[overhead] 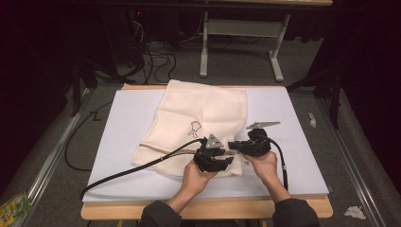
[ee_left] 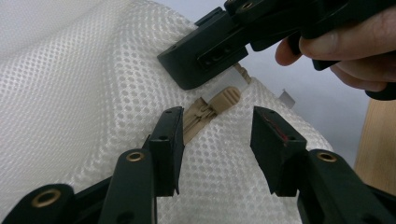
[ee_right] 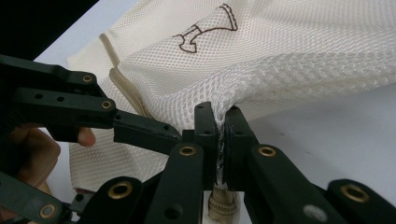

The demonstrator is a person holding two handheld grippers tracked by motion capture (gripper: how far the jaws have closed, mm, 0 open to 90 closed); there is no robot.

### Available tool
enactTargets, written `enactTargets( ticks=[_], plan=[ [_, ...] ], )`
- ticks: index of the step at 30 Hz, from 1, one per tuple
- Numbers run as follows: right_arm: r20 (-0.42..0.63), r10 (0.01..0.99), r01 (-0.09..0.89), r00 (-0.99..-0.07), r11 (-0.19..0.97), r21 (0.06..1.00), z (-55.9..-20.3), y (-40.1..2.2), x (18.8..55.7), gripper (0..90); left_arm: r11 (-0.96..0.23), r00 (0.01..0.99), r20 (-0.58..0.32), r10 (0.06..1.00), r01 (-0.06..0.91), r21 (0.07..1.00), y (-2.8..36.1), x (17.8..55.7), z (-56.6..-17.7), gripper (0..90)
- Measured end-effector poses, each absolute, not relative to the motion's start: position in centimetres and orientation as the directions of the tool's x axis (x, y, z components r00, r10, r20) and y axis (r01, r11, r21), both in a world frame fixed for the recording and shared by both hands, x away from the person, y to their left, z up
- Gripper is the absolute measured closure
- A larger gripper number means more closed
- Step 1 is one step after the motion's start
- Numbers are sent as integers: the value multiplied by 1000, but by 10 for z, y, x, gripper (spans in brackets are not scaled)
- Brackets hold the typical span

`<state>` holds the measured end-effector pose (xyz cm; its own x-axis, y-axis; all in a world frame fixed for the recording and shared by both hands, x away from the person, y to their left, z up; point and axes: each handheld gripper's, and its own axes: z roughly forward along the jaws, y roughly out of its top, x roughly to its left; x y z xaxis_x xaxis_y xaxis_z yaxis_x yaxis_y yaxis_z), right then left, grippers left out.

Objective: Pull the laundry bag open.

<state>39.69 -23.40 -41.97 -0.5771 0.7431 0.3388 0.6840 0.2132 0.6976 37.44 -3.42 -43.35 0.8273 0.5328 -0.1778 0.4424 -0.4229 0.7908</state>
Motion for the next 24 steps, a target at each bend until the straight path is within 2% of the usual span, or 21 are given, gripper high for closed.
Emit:
enactTargets(
  ticks=[9,16,24],
  plan=[
    [339,744,689,-577,219,691,-420,-232,397,878,-427,828,-177,533,443,788,-37,376,-437,548],
    [333,743,686,-580,225,692,-421,-230,397,878,-416,827,-163,538,429,802,-37,375,-437,607],
    [335,745,690,-577,225,689,-421,-231,396,878,-425,820,-137,556,422,800,-37,374,-437,630]
  ],
)
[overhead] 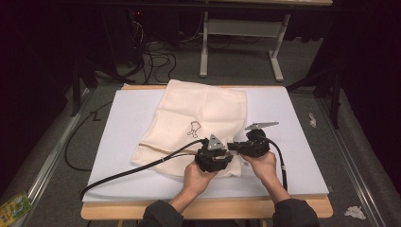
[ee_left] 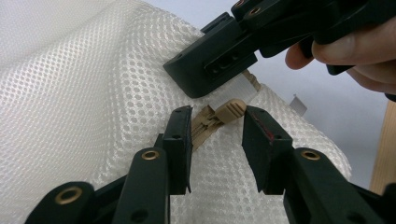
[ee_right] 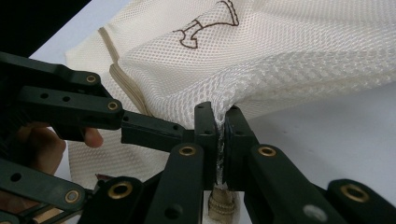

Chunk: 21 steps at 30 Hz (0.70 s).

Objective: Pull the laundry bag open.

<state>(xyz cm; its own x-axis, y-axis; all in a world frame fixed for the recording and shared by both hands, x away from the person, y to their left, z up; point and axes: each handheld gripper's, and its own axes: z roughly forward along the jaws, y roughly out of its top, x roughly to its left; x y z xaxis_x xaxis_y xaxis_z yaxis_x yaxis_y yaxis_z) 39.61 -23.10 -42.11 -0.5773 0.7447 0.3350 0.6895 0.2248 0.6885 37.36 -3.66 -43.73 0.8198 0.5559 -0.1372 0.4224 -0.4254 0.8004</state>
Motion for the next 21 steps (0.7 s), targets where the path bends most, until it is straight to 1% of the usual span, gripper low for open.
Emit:
enactTargets(
  ticks=[4,9,11,14,18,20,21],
  plan=[
    [332,747,689,-576,225,689,-421,-231,396,878,-403,817,-164,552,434,806,-37,373,-436,585],
    [331,747,688,-577,226,690,-422,-230,396,878,-390,807,-185,561,454,801,-39,375,-436,579],
    [330,746,687,-578,227,690,-422,-230,396,878,-395,804,-174,568,452,800,-39,375,-437,598],
    [330,747,687,-578,226,691,-422,-230,396,878,-417,810,-132,572,426,803,-38,374,-437,655],
    [331,747,690,-576,227,688,-423,-231,396,878,-434,815,-134,564,430,792,-38,375,-439,693],
    [332,746,689,-578,227,688,-423,-231,396,878,-434,818,-141,557,431,791,-38,375,-440,727],
    [332,746,689,-578,227,688,-423,-231,396,878,-434,819,-145,555,434,789,-38,375,-440,727]
  ],
)
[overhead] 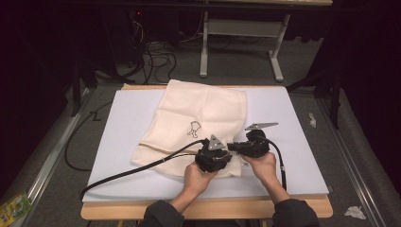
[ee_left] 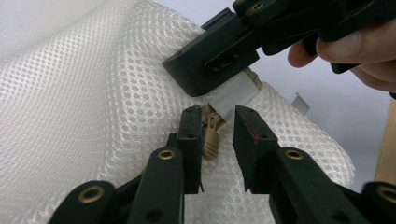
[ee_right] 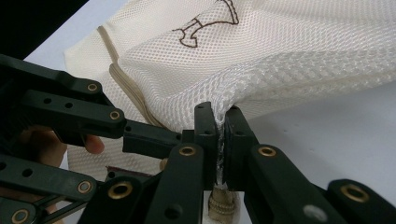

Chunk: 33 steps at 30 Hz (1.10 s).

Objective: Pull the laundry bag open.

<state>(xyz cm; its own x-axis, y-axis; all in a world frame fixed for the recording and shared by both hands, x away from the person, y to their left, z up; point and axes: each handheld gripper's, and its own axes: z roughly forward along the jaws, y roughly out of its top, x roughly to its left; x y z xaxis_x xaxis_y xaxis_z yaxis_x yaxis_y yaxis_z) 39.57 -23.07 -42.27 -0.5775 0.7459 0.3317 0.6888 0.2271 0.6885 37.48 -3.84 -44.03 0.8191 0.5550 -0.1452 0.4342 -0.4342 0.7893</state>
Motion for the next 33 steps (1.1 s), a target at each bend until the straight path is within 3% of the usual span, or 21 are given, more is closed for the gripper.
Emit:
enactTargets(
  ticks=[5,15,27,33],
  plan=[
    [331,745,690,-579,231,686,-423,-230,395,878,-436,821,-149,551,435,788,-38,377,-440,809],
    [332,740,688,-584,234,687,-425,-231,395,875,-450,825,-143,546,433,781,-37,377,-441,868],
    [331,742,692,-583,240,681,-425,-235,392,814,-447,826,-138,546,427,786,-36,377,-439,873],
    [324,741,690,-588,251,679,-425,-236,391,856,-446,826,-140,545,428,786,-36,376,-439,873]
  ],
)
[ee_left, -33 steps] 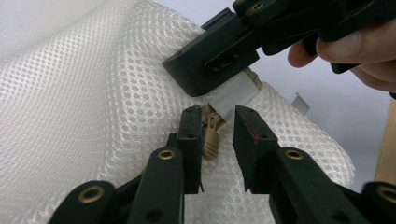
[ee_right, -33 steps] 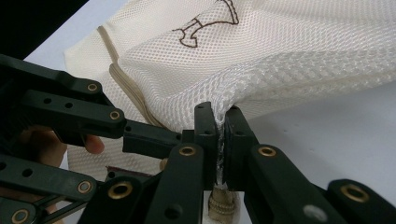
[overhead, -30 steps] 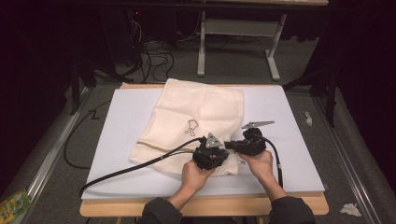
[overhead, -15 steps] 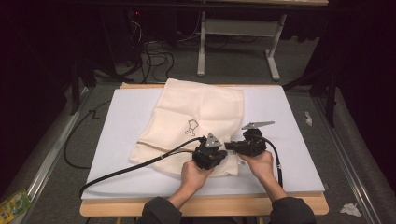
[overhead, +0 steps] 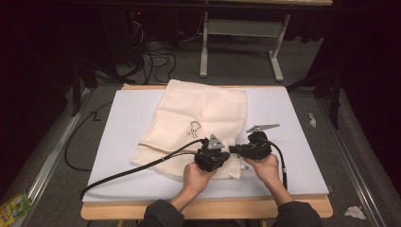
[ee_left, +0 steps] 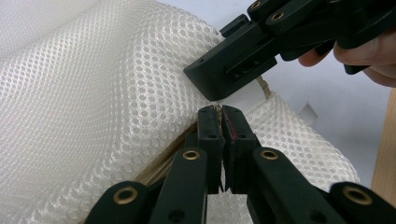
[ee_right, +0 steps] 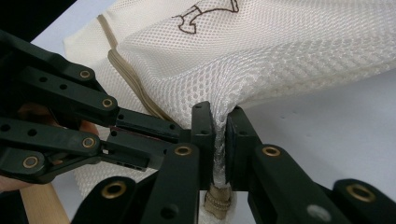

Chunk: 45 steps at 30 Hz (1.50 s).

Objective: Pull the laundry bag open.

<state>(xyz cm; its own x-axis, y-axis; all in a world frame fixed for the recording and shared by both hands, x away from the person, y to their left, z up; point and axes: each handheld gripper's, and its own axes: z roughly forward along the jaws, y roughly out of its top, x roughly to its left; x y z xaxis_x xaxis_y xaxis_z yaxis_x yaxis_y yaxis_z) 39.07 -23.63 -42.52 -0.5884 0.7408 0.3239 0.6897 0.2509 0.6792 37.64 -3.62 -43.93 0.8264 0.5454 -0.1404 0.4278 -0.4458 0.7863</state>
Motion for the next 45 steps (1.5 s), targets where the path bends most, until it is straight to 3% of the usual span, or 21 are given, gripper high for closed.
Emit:
enactTargets(
  ticks=[45],
  plan=[
    [286,742,671,-607,286,684,-425,-242,387,881,-453,809,-113,576,431,780,-2,378,-436,873]
  ],
)
